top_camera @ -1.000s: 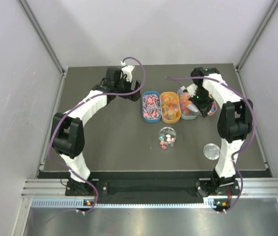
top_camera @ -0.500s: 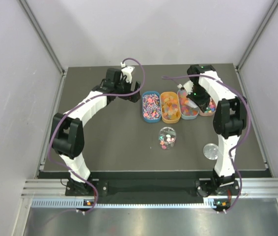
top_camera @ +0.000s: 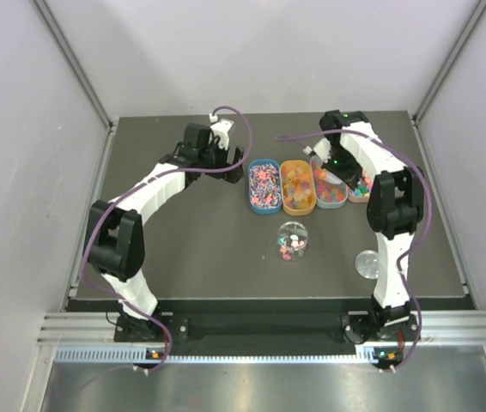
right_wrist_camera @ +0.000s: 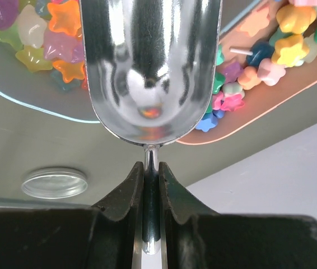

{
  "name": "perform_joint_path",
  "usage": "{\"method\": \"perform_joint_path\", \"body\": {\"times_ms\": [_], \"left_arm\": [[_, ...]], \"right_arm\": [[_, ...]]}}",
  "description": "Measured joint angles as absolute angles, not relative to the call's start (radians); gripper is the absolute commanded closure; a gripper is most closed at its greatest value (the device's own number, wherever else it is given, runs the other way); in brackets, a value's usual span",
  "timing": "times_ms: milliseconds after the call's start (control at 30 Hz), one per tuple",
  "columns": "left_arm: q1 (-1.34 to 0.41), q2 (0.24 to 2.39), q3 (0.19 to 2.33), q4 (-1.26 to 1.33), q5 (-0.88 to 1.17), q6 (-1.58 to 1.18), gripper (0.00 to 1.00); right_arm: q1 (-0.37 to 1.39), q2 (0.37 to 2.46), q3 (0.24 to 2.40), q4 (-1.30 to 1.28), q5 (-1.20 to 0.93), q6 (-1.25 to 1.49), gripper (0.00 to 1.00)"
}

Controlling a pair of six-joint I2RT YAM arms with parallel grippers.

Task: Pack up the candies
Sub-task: Scoop the fake candies from the storage box.

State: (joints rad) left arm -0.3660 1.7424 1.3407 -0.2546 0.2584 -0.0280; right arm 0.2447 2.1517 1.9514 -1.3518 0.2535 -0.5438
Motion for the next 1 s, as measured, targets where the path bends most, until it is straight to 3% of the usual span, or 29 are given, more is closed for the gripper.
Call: {"method": "perform_joint_path", "body": {"times_ms": [500, 1000], "left_arm": [[-0.366, 1.742, 1.341, -0.239, 0.236, -0.028, 0.01], [-0.366, 1.741, 1.342, -0.241, 0.232, -0.027, 0.01]], "right_arm": [[0.328, 2.141, 1.912, -1.346, 0.344, -0.601, 1.0], [0.246, 2.166, 1.902, -1.354, 0.126, -0.445, 1.0]]}}
